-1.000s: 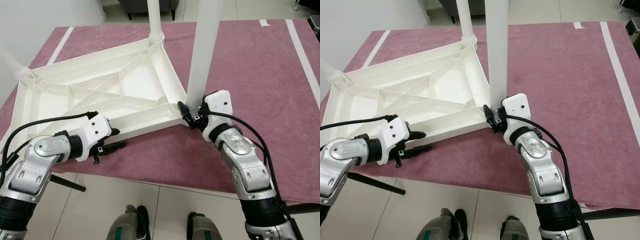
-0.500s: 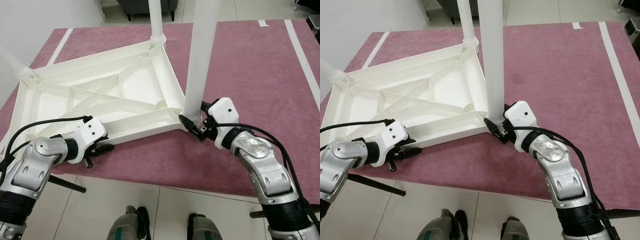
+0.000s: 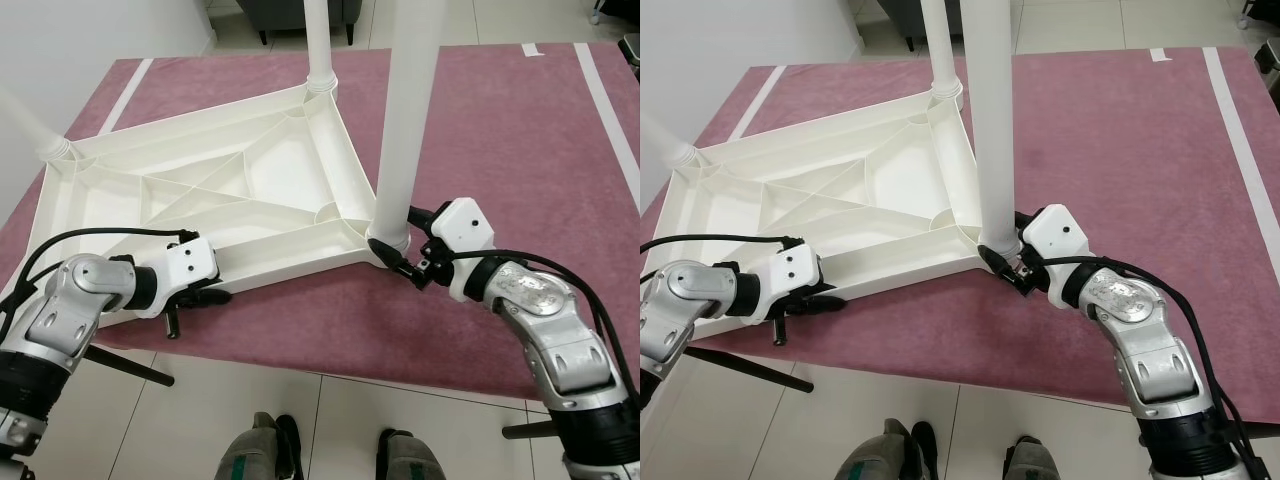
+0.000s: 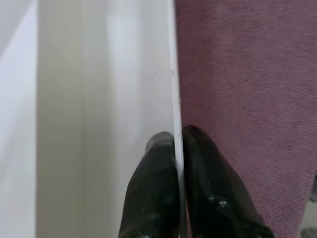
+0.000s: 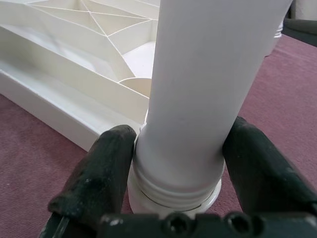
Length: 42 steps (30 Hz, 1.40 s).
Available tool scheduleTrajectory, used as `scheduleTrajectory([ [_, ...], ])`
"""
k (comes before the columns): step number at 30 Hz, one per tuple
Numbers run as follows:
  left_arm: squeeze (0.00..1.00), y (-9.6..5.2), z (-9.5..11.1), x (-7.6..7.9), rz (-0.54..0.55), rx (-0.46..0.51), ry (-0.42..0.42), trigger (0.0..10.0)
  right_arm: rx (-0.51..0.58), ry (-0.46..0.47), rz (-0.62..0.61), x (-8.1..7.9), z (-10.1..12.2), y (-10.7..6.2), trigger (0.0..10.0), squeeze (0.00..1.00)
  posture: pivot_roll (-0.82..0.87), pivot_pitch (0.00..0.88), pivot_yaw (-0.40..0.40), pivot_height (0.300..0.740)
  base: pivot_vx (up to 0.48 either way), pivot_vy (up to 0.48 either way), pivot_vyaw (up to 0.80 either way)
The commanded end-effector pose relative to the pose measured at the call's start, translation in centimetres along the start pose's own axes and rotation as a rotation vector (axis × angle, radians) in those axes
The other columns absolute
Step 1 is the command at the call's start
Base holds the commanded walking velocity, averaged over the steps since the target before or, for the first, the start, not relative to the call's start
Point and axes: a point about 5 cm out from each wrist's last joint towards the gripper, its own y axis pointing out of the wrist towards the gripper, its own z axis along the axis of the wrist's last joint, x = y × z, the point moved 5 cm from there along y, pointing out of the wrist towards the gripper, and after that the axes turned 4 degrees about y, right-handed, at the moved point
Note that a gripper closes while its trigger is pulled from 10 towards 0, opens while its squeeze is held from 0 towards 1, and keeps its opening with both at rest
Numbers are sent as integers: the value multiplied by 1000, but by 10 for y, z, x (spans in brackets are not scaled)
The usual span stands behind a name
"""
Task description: Building children table
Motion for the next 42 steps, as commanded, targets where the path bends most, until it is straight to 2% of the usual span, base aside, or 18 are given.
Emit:
scheduleTrajectory([
  [1,0,-2,37,-7,-51,106,177,0,16,46,164,-34,1,7,10000,0,-60,183,169,740,0,0,0],
  [2,0,-2,37,-7,-51,106,177,0,16,46,164,-34,1,7,10000,0,-60,183,169,740,0,0,0],
  [5,0,-3,61,-14,-90,161,275,0,28,47,163,-33,4,6,10000,0,-62,183,173,740,0,0,0],
  [8,0,-3,67,-15,-97,174,299,0,31,48,163,-33,5,6,10000,0,-63,182,174,740,0,0,0],
  [9,0,3,76,-17,-115,181,388,0,38,52,166,-34,8,5,10000,0,-68,183,177,740,0,0,0],
  [10,0,5,77,-18,-118,178,422,0,40,53,168,-34,8,5,10000,0,-68,183,177,740,0,0,0],
  [11,0,5,77,-18,-118,178,422,0,40,53,168,-34,8,5,10000,0,-68,183,177,740,0,0,0],
  [12,0,6,78,-19,-130,169,471,0,40,54,169,-35,9,4,10000,0,-72,185,177,740,0,0,0],
  [15,0,7,78,-19,-136,163,504,0,40,54,170,-35,9,4,10000,0,-72,185,177,740,0,0,0],
  [17,0,8,82,-25,-121,162,597,0,42,56,174,-35,10,2,10000,0,-71,184,176,740,0,0,0],
  [21,0,12,91,-33,-81,182,699,0,57,60,185,-35,15,1,10000,0,-69,183,175,740,0,0,0],
  [24,0,16,96,-36,-55,216,729,0,72,61,198,-38,20,1,10000,0,-70,183,173,740,0,0,0],
  [30,0,23,84,-46,-20,163,764,0,94,63,217,-42,29,0,10000,0,-76,184,172,740,0,0,0],
  [33,0,25,80,-49,-6,146,790,0,91,66,210,-42,29,-1,10000,0,-82,185,167,740,0,0,0],
  [37,0,28,72,-53,28,116,820,0,33,92,141,-39,17,-2,10000,0,-84,185,162,740,0,0,0],
  [39,0,28,68,-55,47,99,827,0,24,114,129,-43,13,-4,10000,0,-85,186,160,740,0,0,0],
  [42,0,26,59,-64,105,51,833,196,33,174,141,-61,9,-11,10000,0,-89,186,165,740,0,0,0],
])
